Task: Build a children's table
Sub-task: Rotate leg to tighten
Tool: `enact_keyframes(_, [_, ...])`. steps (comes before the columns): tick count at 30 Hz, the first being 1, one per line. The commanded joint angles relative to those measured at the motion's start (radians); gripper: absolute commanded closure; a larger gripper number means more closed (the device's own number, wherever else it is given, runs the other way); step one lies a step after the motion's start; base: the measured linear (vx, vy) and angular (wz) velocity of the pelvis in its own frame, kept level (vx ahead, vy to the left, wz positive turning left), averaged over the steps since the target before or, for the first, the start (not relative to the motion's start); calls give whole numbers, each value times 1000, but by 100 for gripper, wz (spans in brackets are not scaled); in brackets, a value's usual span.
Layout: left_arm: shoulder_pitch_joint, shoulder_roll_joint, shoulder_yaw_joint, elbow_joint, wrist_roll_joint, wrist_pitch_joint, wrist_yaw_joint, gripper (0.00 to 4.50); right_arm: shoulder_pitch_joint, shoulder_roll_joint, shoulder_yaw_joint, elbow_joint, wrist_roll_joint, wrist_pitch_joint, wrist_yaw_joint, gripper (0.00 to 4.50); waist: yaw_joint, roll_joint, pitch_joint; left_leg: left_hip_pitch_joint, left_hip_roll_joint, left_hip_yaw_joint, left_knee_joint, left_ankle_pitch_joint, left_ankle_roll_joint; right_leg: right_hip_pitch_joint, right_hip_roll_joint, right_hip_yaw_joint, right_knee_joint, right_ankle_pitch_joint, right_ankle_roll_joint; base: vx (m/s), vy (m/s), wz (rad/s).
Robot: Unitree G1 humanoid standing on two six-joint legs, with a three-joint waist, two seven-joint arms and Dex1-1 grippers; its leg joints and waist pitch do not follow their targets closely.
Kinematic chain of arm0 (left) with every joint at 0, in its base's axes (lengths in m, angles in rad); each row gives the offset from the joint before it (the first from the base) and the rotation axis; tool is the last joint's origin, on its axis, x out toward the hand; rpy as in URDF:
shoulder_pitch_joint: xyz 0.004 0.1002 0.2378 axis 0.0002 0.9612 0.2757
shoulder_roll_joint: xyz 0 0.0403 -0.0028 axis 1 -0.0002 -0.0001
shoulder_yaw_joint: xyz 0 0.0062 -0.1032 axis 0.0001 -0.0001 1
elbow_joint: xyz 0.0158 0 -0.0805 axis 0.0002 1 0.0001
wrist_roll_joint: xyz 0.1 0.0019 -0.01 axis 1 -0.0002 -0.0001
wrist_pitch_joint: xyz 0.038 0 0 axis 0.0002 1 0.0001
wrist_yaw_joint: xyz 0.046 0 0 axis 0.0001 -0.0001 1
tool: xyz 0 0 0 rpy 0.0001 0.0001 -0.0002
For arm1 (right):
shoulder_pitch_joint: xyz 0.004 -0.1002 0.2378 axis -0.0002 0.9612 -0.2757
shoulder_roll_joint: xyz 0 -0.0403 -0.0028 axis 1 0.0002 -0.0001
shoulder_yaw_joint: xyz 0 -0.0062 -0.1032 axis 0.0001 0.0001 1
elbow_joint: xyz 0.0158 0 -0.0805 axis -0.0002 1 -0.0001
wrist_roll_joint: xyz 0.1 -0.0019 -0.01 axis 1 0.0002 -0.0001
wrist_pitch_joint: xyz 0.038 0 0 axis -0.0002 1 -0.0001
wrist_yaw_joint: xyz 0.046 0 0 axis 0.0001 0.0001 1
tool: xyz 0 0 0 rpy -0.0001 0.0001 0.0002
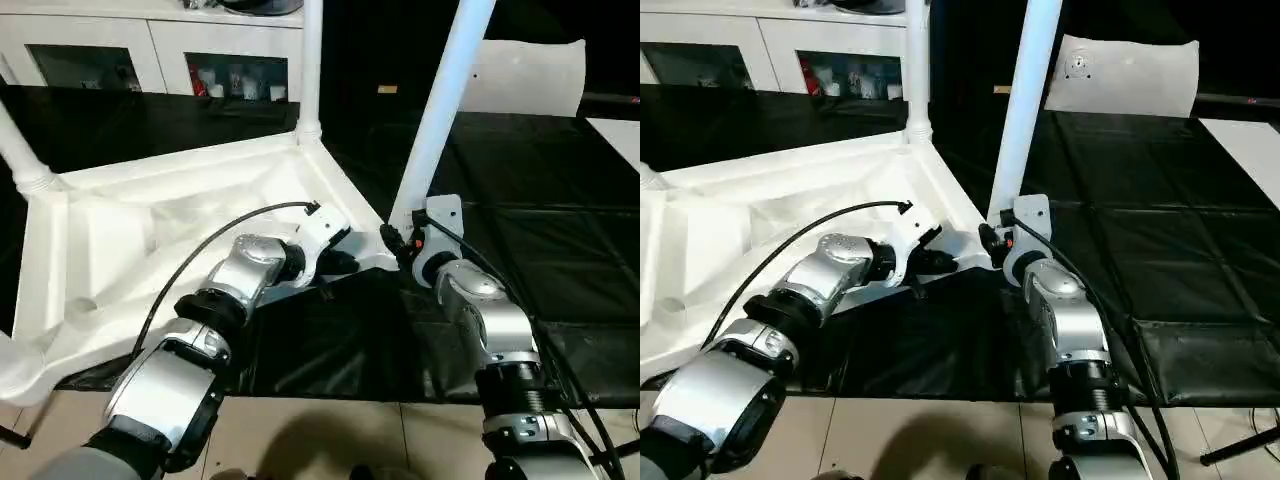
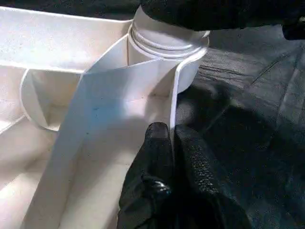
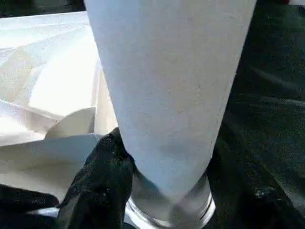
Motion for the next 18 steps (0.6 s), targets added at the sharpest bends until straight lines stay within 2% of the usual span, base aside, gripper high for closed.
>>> enact_keyframes(1, [-9, -72, 24, -67, -35, -39, 39, 450, 4, 94, 120, -19, 60, 22, 116, 179, 5, -10, -69, -4, 33, -6, -66, -121, 71, 61, -65, 59, -66, -277, -173, 0, 0, 0])
enact_keyframes(3, [1, -60, 14, -78, -32, -59, 2, 450, 12, 84, 121, -31, 63, 26, 124, 148, 5, -10, -67, -6, 33, -6, -66, -122, 75, 63, -65, 59, -67, -279, -173, 0, 0, 0])
enact_keyframes(8, [25, -9, -1, -93, -14, -65, -72, 450, 34, 21, 108, -57, 65, -6, 178, 106, 5, -8, -65, -5, 32, -5, -67, -125, 80, 62, -66, 60, -69, -287, -171, 0, 0, 0])
enact_keyframes(13, [49, 77, -32, -111, 4, -100, -216, 450, 61, -115, 113, -93, 85, -48, 349, 60, 6, -11, -63, -7, 34, -6, -67, -131, 96, 66, -65, 60, -69, -286, -168, 0, 0, 0])
enact_keyframes(17, [66, 129, -51, -129, 12, -143, -338, 450, 79, -196, 123, -110, 95, -74, 489, 26, 7, -7, -64, -3, 37, -5, -65, -129, 99, 61, -65, 61, -65, -263, -190, 0, 0, 0])
enact_keyframes(18, [72, 155, -62, -134, 7, -175, -412, 450, 87, -239, 133, -116, 105, -88, 561, 7, 9, -8, -64, -4, 38, -5, -65, -126, 102, 62, -64, 62, -63, -246, -195, 0, 0, 0])
